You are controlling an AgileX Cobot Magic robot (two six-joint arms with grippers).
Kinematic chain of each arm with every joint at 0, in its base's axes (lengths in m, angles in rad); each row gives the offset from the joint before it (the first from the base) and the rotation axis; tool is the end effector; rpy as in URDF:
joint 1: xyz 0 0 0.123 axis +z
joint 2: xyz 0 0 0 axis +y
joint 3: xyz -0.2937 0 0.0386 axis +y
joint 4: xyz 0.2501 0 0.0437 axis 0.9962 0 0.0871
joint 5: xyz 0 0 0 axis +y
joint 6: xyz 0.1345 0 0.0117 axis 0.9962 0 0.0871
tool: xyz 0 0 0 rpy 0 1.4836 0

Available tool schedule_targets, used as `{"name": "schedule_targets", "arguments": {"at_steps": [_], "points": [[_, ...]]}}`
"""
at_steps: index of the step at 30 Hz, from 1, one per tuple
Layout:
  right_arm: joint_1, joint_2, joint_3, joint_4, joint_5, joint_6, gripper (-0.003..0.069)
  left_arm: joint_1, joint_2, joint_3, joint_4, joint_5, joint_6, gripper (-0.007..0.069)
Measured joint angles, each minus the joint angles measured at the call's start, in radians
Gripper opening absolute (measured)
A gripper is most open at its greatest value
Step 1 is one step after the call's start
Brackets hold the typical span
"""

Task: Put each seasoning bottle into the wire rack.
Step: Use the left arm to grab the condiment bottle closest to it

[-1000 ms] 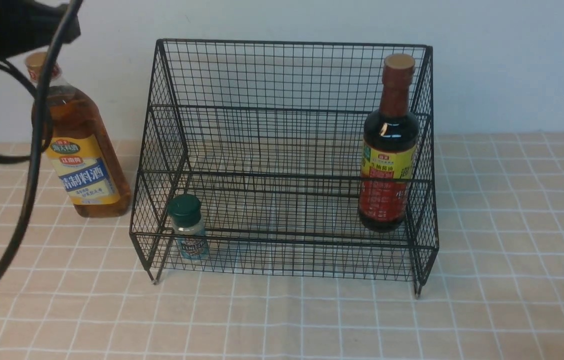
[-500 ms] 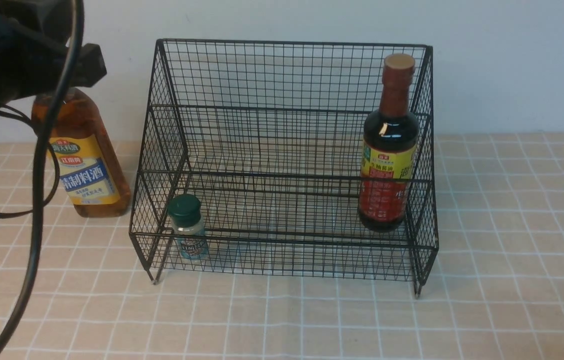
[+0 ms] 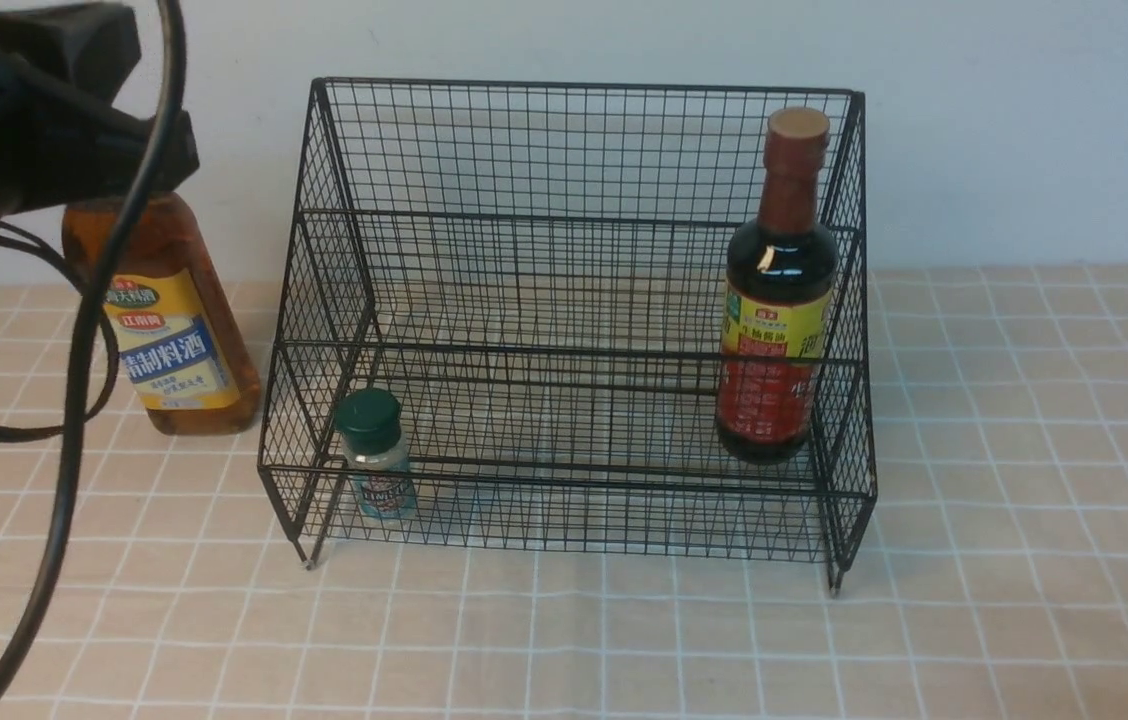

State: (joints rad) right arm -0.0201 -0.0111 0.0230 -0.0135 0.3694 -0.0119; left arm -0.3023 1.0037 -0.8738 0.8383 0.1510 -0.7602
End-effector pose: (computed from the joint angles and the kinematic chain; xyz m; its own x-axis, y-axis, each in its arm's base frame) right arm 0.0857 -0.0024 0.1599 -0.2903 -0.0187 -0.9567 0.0177 0.9995 -0.0248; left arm 0.2539 -0.0633 0.3831 -0.1230 0.1137 -0.9859 0.1996 0.9760 0.0876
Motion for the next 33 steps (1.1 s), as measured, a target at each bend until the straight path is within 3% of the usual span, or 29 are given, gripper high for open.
{"name": "schedule_targets", "arguments": {"at_steps": [2,6,11,13,16,17,23,28,32,33], "points": [[0.000,0.000,0.000,0.000,0.000,0.000,-0.0013,0.000,0.000,0.000,-0.257,0.064,0.335,-0.0003],[0.000,0.000,0.000,0.000,0.000,0.000,-0.0013,0.004,0.000,0.004,-0.551,0.034,0.634,-0.0003],[0.000,0.000,0.000,0.000,0.000,0.000,-0.0013,0.075,0.000,0.038,-0.676,-0.151,0.669,-0.0003],[0.000,0.000,0.000,0.000,0.000,0.000,-0.0013,0.160,0.000,0.063,-0.728,-0.240,0.667,-0.0003],[0.000,0.000,0.000,0.000,0.000,0.000,-0.0013,0.219,0.003,0.074,-0.746,-0.280,0.667,-0.0003],[0.000,0.000,0.000,0.000,0.000,0.000,-0.0013,0.284,0.017,0.079,-0.756,-0.309,0.667,-0.0003],[0.000,0.000,0.000,0.000,0.000,0.003,-0.0013,0.349,0.082,0.080,-0.761,-0.414,0.666,-0.0002],[0.000,0.000,0.000,0.000,0.000,0.003,-0.0013,0.356,0.244,0.080,-0.696,-0.657,0.665,0.0072],[0.000,0.000,0.000,0.000,0.000,0.003,-0.0013,0.356,0.326,0.069,-0.671,-0.698,0.665,0.0181],[0.000,0.000,0.000,0.000,0.000,0.003,-0.0013,0.356,0.355,0.061,-0.671,-0.702,0.665,0.0238]]}}
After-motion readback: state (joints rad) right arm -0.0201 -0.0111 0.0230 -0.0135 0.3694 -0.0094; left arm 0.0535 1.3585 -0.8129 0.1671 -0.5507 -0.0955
